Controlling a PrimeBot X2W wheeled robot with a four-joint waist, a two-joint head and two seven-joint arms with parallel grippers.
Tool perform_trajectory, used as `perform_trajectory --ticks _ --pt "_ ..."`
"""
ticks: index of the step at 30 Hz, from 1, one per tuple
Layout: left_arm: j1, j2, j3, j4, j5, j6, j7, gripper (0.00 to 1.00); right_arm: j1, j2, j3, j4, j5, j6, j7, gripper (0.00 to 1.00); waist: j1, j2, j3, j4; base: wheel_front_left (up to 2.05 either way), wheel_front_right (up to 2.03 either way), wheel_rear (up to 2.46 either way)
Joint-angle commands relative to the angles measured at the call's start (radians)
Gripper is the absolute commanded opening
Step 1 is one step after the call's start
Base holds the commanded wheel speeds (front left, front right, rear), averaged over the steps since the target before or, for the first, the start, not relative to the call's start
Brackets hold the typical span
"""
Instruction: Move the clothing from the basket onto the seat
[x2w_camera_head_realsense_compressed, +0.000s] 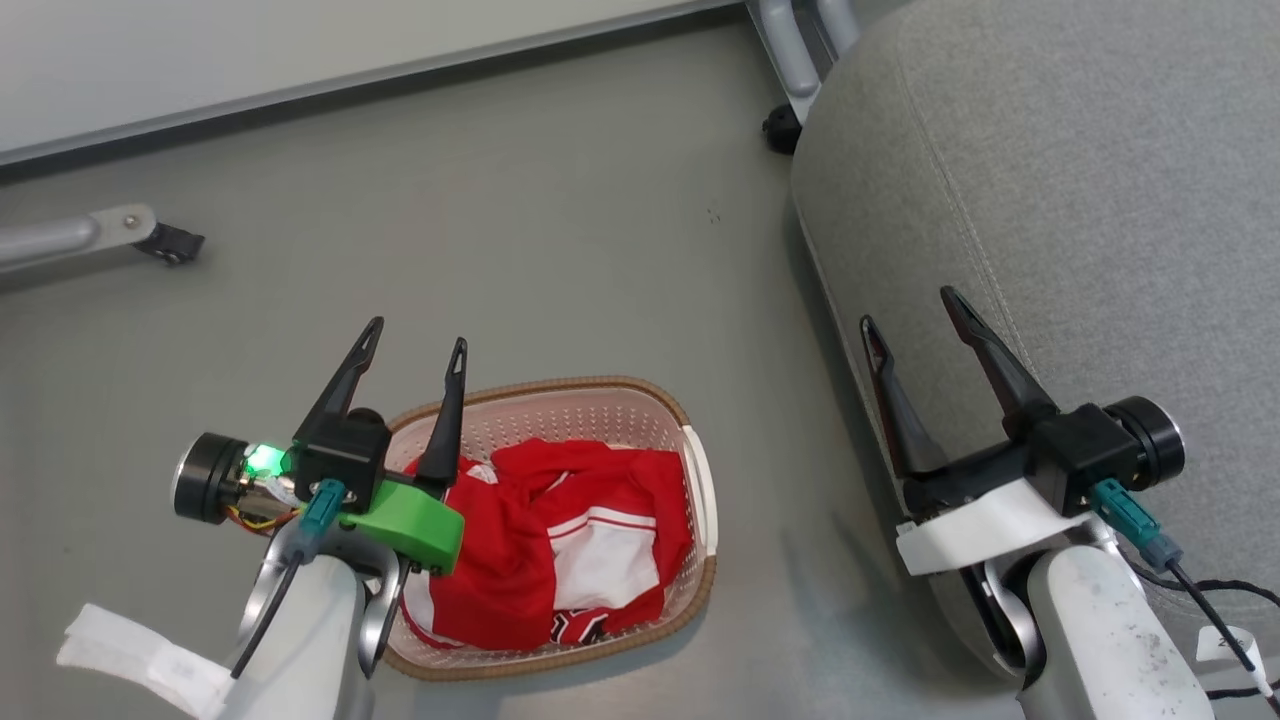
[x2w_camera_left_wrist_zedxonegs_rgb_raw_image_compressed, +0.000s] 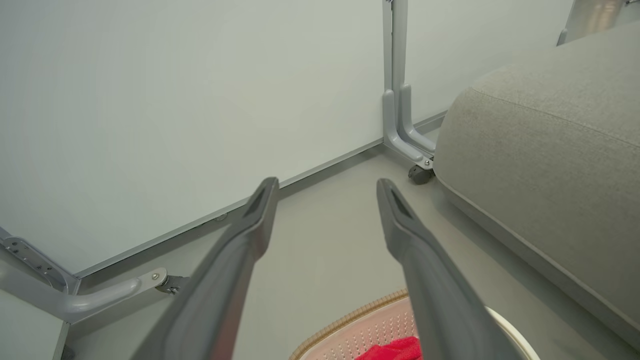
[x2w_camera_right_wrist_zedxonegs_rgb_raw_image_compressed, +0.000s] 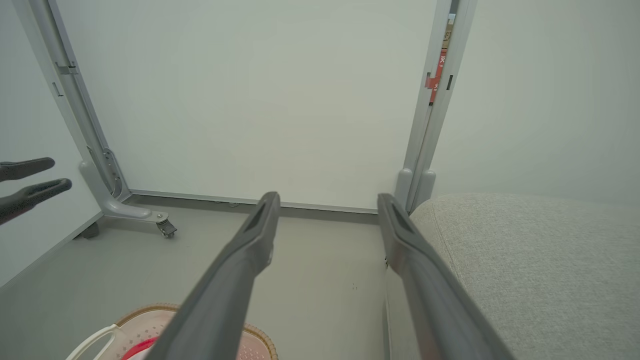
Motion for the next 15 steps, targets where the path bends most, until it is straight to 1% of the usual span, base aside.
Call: perform_trajectory --ticks 1,9,15 --pt "-0.039 0.016 -0.012 0.024 0.01 -0.009 -0.001 1.0 -0.027 -0.003 0.003 -0.011 0.009 0.0 -0.005 1.0 0.0 0.0 0.105 -0.086 0.0 0.0 0.0" --pt "-0.166 0.06 -0.082 0.153 0.034 -0.034 -0.001 1.0 -0.102 -0.003 0.021 -0.047 0.029 0.0 -0.005 1.0 0.0 0.0 0.236 -0.151 0.0 0.0 0.0" --pt "-0.256 0.089 -0.153 0.251 0.048 -0.045 -0.001 1.0 -0.145 -0.003 0.026 -0.079 0.041 0.0 -0.005 1.0 0.0 0.0 0.333 -0.179 0.0 0.0 0.0"
